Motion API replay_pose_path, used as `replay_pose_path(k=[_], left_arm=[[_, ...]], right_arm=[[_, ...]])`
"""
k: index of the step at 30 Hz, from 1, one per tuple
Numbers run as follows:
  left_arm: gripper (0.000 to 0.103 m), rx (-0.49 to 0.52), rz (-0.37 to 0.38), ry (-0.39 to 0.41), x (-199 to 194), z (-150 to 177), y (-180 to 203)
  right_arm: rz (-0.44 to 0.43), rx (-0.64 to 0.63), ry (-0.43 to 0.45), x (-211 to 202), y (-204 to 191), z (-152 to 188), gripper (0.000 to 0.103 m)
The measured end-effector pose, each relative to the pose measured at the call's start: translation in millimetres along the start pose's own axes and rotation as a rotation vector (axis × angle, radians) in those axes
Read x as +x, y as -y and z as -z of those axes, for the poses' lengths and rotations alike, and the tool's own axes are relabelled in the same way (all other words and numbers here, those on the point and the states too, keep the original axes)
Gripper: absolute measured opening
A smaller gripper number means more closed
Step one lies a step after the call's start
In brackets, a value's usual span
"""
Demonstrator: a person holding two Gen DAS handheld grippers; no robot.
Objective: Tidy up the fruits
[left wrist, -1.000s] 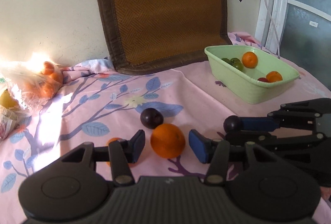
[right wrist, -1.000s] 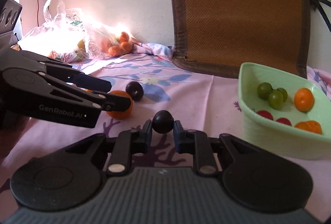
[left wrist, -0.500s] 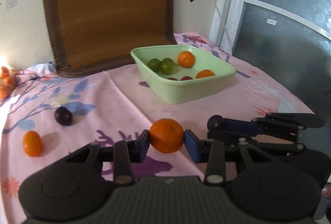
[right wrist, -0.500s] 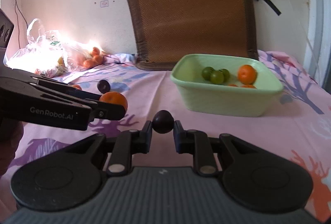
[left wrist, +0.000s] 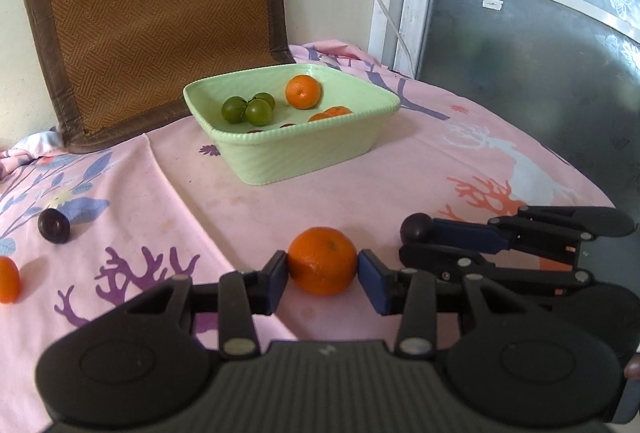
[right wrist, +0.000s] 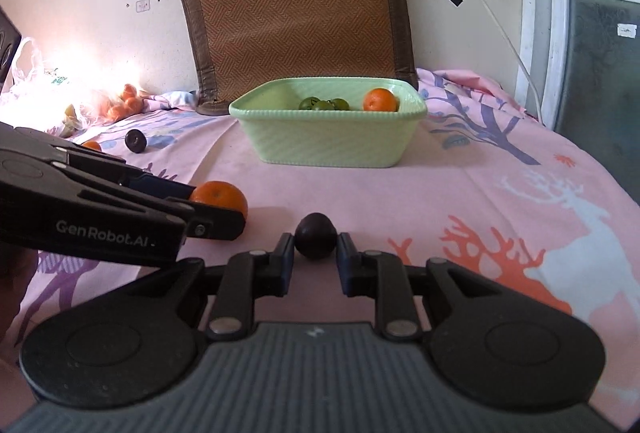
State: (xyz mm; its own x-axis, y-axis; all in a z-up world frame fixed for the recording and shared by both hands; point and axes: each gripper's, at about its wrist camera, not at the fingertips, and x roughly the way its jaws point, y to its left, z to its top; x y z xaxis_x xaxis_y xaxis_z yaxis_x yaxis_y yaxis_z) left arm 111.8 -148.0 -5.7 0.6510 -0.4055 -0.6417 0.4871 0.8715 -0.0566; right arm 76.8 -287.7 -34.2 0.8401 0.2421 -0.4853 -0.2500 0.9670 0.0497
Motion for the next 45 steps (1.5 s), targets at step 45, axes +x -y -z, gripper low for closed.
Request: replay_pose_path(k=[45], left_arm=[[0.039, -0.019, -0.026, -0.009, 4.4, -0.6, -0.9]], right_arm=[[0.007, 0.036, 0.004, -2.7, 3.4, -0.5, 0.031]])
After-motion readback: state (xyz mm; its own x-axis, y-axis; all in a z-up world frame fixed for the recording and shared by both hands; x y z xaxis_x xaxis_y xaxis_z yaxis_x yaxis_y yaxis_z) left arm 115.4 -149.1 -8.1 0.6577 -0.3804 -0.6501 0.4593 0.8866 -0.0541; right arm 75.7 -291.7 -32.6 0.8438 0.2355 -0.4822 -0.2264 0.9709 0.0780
